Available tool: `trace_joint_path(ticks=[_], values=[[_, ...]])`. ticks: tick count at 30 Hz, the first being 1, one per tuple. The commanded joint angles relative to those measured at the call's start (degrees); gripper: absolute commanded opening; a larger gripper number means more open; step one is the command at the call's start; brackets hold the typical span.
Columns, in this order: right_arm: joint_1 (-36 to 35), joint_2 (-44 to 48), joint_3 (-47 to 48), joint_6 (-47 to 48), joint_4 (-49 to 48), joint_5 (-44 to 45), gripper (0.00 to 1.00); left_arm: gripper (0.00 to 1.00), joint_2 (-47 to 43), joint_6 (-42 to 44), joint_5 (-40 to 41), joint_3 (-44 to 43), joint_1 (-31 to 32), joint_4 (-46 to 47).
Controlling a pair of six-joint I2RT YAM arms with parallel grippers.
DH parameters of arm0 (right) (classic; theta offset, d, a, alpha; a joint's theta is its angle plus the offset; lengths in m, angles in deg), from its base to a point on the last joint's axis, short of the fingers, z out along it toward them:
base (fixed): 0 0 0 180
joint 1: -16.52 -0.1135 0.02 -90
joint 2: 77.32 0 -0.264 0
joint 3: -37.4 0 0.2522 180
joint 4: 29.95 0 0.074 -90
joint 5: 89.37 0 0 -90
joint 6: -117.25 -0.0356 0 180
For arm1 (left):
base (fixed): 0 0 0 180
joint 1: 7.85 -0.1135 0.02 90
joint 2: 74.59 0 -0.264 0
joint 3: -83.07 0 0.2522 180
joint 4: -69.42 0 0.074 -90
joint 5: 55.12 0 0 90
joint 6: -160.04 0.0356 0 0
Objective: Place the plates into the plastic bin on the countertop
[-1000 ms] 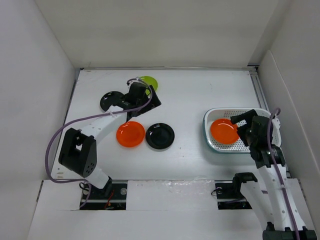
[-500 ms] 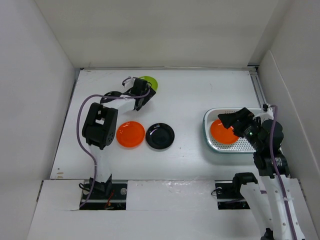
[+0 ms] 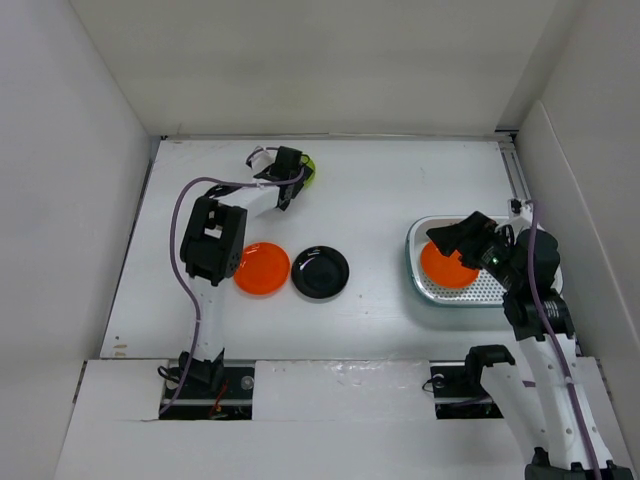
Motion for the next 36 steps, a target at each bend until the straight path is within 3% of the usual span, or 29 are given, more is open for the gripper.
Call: trace_joint_path(ticks=[1, 4, 6, 8, 9, 10, 15, 17, 18, 21, 31, 36], values=[[-0.86, -0.3, 1.33, 1.44, -3.74, -0.17, 0.96, 0.88, 0.53, -2.66, 2.82, -2.5, -0.12, -4.62], [-0.86, -0.3, 1.33, 1.44, -3.74, -0.17, 0.96, 0.8, 1.59, -4.32, 2.82, -3.29, -0.64, -6.19], [-1.39, -0.3, 1.33, 1.44, -3.74, -0.17, 0.96, 0.8, 2.2, -4.33, 2.82, -4.61, -1.17, -7.6], [-1.39, -0.3, 1.33, 1.44, -3.74, -0.17, 0.96, 0.71, 4.04, -4.86, 2.82, -6.36, -1.17, -8.83], [-1.39, -0.3, 1.33, 1.44, -3.74, -0.17, 0.96, 0.56, 4.66, -4.86, 2.12, -6.9, -1.78, -8.84], [-1.39, -0.3, 1.94, 1.44, -3.74, -0.17, 0.96, 0.51, 5.97, -4.86, 1.16, -7.6, -1.79, -10.31], [-1.39, -0.3, 2.56, 1.44, -3.12, -0.17, 0.96, 0.44, 7.74, -6.0, 0.01, -8.66, -2.31, -11.47], [-1.39, -0.3, 2.56, 1.44, -3.12, -0.17, 0.96, 0.32, 7.74, -6.0, -0.6, -8.66, -2.31, -11.47], [-1.39, -0.3, 2.56, 1.44, -2.6, -0.17, 0.96, 0.14, 7.74, -6.0, -0.61, -8.14, -2.31, -10.86], [-1.39, -0.3, 2.56, 1.44, -2.59, -0.17, 0.96, 0.01, 7.74, -6.0, -1.83, -8.13, -2.83, -10.33], [-1.39, -0.3, 3.08, 1.44, -2.59, -0.17, 0.95, 0.0, 4.86, 2.69, -6.05, -8.83, -3.98, -3.75], [-1.39, -0.3, 3.08, 1.44, -3.12, -0.17, 0.95, 0.0, -2.62, 8.41, -8.08, -1.3, -3.98, 2.76]])
